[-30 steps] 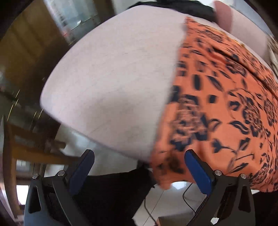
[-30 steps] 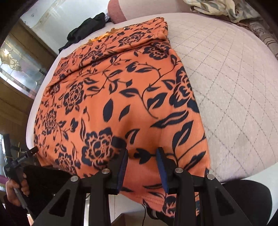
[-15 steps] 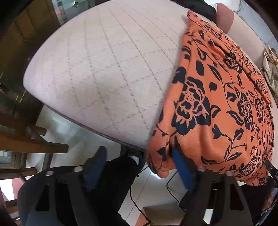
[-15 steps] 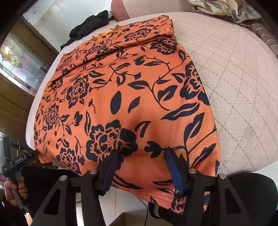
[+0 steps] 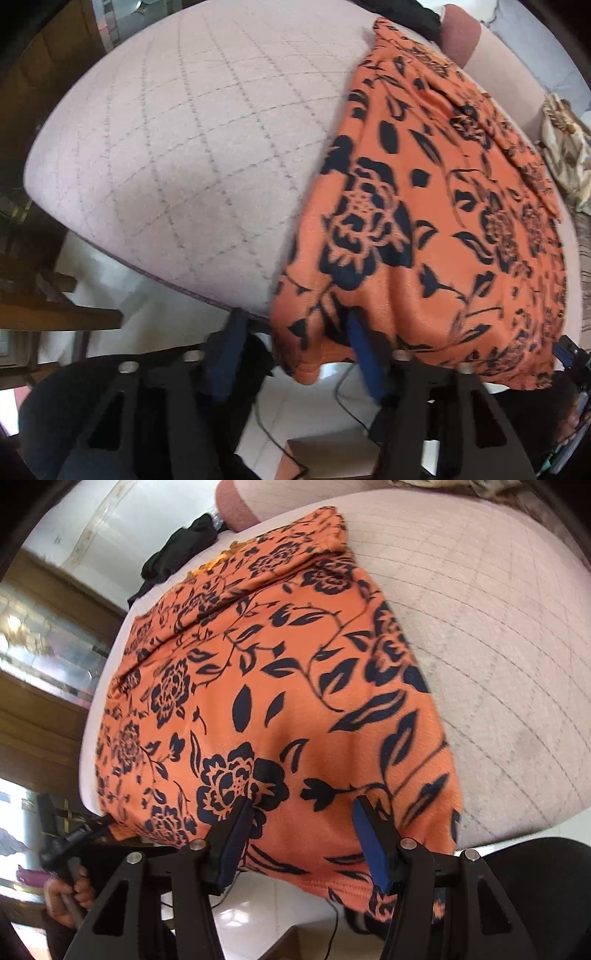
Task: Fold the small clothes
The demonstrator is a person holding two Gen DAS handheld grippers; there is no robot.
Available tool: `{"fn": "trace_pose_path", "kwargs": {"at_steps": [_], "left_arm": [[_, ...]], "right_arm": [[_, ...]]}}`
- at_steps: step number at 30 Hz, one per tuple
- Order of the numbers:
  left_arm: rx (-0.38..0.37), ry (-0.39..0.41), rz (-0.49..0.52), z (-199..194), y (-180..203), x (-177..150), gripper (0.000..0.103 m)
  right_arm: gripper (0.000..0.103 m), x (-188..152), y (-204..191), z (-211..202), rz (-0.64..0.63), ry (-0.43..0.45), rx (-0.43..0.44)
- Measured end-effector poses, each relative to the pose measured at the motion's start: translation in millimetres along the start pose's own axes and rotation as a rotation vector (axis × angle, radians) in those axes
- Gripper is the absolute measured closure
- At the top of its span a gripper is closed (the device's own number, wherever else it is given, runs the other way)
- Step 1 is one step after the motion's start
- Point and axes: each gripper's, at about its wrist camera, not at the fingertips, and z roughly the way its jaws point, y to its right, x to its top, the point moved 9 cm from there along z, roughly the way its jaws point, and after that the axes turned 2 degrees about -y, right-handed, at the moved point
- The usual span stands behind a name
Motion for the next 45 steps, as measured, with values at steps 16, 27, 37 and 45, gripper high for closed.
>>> {"fn": "trace_pose_path", "kwargs": {"at_steps": [16,27,37,45], "left_arm": [[-0.076,-0.014,0.041,9.2,12.1,-8.3,0.042],[-0.128,-0.017,-0.003,2.1,-3.4,-8.6,0.094],[-0.317,0.057,0.082,-71.5,16.1,30.1,0.096],[-0.402,0.112,0.083,-105.2,46.6,107.2,0.096]], "right_arm": [[0.042,-10.9,80.2,-28.2,0.143,-0.052,-0.075],[0.094,-28.5,48.2,-2.6,0.019,-0.078,-0.096],[0.095,29.7,-23.4,-101.8,-0.058,0.120,0.211],[0.095,108.2,-32.9,-125.4,0.017,0.257,0.313]]}}
